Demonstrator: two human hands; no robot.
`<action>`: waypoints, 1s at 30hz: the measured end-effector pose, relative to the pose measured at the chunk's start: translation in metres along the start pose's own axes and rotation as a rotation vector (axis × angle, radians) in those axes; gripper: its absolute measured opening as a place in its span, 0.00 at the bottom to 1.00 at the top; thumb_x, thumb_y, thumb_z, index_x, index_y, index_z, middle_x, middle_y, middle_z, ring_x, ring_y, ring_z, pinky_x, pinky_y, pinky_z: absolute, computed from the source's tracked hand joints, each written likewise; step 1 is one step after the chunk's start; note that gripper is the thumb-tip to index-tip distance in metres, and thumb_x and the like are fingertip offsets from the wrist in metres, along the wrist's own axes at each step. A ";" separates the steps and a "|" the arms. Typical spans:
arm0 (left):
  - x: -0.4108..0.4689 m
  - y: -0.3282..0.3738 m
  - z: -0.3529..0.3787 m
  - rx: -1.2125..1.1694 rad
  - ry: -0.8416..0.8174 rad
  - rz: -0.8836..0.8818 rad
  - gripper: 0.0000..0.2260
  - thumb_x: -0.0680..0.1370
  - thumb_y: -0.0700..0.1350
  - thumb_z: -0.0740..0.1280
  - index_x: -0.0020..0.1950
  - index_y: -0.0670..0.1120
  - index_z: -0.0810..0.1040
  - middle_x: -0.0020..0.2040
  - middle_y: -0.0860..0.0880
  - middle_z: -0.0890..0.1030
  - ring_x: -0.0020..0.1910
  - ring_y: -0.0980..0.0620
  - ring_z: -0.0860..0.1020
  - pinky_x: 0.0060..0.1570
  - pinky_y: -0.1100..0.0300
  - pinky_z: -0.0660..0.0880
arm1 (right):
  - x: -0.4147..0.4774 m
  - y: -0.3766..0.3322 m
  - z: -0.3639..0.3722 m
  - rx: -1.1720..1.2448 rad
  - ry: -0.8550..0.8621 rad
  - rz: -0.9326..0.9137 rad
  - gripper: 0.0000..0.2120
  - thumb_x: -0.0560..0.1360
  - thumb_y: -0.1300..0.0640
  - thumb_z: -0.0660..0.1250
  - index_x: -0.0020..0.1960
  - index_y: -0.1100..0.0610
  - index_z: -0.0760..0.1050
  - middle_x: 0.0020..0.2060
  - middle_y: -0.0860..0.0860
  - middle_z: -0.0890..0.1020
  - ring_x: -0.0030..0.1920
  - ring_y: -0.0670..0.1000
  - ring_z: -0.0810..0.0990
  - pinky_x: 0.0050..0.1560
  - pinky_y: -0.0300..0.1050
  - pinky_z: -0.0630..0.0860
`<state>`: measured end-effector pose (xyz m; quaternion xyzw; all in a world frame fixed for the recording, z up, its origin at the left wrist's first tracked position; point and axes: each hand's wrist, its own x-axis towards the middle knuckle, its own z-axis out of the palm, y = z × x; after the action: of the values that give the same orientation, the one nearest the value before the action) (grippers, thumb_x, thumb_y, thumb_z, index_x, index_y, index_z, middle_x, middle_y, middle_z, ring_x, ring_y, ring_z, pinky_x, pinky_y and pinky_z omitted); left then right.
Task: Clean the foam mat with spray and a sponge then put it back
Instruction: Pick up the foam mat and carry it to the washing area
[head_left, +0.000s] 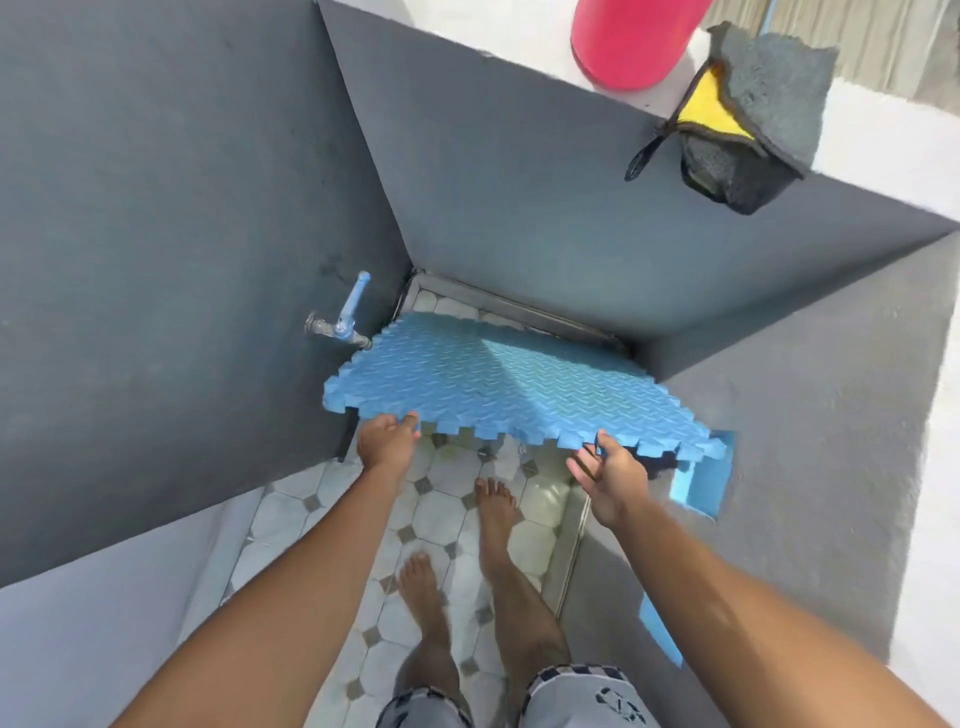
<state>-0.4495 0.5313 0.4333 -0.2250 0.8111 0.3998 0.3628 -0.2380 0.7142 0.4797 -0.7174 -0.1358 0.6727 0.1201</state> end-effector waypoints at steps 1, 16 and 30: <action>0.009 0.005 0.001 -0.011 -0.018 0.033 0.16 0.78 0.42 0.73 0.35 0.47 0.71 0.29 0.52 0.78 0.28 0.60 0.78 0.41 0.59 0.69 | 0.005 0.008 0.003 0.010 -0.019 0.005 0.17 0.83 0.57 0.64 0.69 0.62 0.71 0.63 0.58 0.75 0.64 0.56 0.78 0.46 0.50 0.80; 0.070 -0.048 -0.003 0.253 -0.209 0.087 0.23 0.83 0.47 0.67 0.75 0.38 0.69 0.64 0.44 0.80 0.48 0.45 0.86 0.20 0.61 0.71 | 0.070 0.112 -0.019 -0.100 -0.037 0.002 0.15 0.82 0.45 0.63 0.58 0.56 0.74 0.61 0.52 0.78 0.58 0.53 0.79 0.53 0.53 0.82; -0.046 0.012 -0.066 0.327 -0.311 0.447 0.15 0.81 0.44 0.70 0.66 0.39 0.76 0.54 0.46 0.80 0.41 0.46 0.82 0.41 0.52 0.78 | -0.053 0.072 -0.024 -0.399 -0.134 -0.242 0.07 0.81 0.55 0.65 0.57 0.55 0.77 0.57 0.57 0.82 0.52 0.54 0.83 0.52 0.53 0.82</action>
<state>-0.4552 0.4878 0.5017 0.0841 0.8288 0.3634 0.4171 -0.2152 0.6280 0.5048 -0.6590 -0.3589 0.6593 0.0464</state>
